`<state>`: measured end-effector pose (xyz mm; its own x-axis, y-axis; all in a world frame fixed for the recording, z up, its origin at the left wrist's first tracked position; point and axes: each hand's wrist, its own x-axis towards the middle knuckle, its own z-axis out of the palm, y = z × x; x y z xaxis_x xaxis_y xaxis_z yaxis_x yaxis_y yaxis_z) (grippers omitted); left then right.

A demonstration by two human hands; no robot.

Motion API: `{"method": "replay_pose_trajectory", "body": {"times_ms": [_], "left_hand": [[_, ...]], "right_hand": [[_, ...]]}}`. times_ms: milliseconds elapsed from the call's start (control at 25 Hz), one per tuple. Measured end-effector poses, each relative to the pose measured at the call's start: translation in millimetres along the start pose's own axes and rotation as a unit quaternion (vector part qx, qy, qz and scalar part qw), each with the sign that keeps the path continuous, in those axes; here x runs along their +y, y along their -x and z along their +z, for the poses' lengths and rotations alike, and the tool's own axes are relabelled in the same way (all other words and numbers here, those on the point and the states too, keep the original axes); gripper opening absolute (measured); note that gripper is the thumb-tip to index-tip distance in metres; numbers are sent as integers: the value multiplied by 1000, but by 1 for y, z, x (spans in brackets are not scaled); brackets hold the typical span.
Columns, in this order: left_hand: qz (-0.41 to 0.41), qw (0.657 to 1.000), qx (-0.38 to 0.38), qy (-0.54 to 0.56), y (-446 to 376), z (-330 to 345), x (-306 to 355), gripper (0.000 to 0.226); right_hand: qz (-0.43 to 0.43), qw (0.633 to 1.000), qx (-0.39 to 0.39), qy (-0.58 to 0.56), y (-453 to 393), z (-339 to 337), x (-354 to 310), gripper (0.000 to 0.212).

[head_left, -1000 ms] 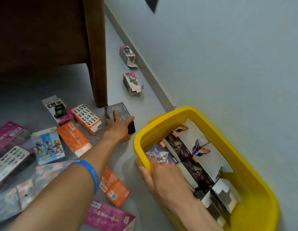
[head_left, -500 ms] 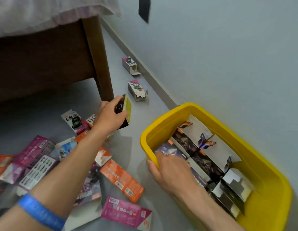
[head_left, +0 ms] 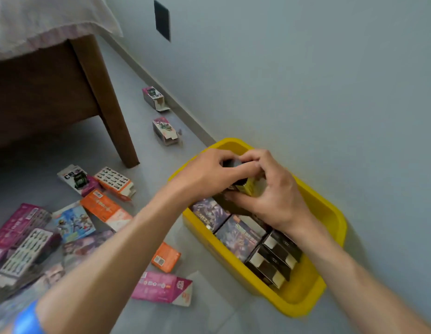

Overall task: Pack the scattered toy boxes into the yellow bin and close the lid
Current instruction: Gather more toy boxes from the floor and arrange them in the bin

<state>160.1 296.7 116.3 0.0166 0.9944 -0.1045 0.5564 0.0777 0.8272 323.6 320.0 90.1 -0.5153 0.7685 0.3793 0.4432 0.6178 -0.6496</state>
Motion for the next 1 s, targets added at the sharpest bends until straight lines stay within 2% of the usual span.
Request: {"method": "replay_pose_trajectory", "body": {"times_ms": [120,240,320,360,400,440,520,600,680,800,920,1000], "left_hand": [[-11,986,-75,145,13,27,-18,24],[-5,979,-100,178,19,56,-31,17],[0,987,-105,123,15,70,-33,12],[15,990,-134,34,12,75,-34,9],[30,979,-193,-64,10,82,-34,10],[32,951,-270,-149,8,92,-35,15],[-9,877,-413,-246,4,116,-36,26],[-59,816,-485,-308,-7,135,-37,32],[-78,796,-490,-345,-20,140,-42,37],[-110,802,-500,-308,-33,139,-59,44],[-218,849,-452,-163,-38,141,-71,27],[-304,857,-415,-33,-40,142,-71,37]], "right_hand": [[127,989,37,-63,42,-12,17,45],[202,975,83,-34,82,-20,32,46],[236,964,120,-2,102,-32,45,47],[254,958,132,3,110,-39,52,49],[269,953,136,7,118,-44,57,51],[276,951,138,13,126,-49,61,52],[269,953,139,22,140,-55,65,52],[240,963,118,24,150,-60,62,48],[204,977,64,23,158,-66,60,46],[170,984,-45,16,163,-75,57,47],[160,976,-120,80,150,-68,54,46],[145,973,-147,102,131,-62,53,44]]}}
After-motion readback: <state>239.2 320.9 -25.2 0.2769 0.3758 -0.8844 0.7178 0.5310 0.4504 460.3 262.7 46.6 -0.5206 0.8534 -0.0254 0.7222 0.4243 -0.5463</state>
